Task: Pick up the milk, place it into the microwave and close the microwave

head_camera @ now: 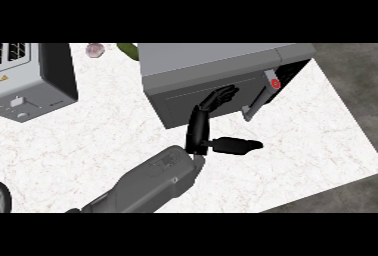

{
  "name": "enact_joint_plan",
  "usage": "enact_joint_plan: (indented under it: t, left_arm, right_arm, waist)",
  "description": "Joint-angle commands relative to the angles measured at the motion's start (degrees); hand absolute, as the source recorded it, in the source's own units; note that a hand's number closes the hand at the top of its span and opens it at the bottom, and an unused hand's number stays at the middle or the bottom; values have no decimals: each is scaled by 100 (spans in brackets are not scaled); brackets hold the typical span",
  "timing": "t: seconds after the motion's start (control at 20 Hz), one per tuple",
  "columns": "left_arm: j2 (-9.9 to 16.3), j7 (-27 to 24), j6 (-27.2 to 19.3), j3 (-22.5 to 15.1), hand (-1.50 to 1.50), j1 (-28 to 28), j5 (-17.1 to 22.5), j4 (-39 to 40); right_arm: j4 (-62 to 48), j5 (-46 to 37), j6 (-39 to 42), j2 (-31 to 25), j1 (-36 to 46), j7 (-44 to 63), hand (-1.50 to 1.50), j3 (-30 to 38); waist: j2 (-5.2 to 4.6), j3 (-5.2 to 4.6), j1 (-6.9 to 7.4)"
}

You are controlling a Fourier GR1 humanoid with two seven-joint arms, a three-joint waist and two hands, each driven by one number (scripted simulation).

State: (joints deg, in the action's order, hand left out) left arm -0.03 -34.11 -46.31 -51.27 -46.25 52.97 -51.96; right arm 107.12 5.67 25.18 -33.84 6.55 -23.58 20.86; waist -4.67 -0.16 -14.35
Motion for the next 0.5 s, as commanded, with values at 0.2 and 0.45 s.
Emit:
enact_joint_plan:
  t: [0.2, 0.45]
  left_arm:
    - [3, -128, -29, 348, -150, -441, 281, 444]
    - [3, -213, -15, 330, -150, -492, 439, 557]
  right_arm:
    - [-693, 1161, 312, 772, 27, 194, -150, -421]
    - [-942, 1570, 514, 685, 195, 384, -150, -395]
  waist:
    - [-145, 37, 103]
    - [-116, 16, 8]
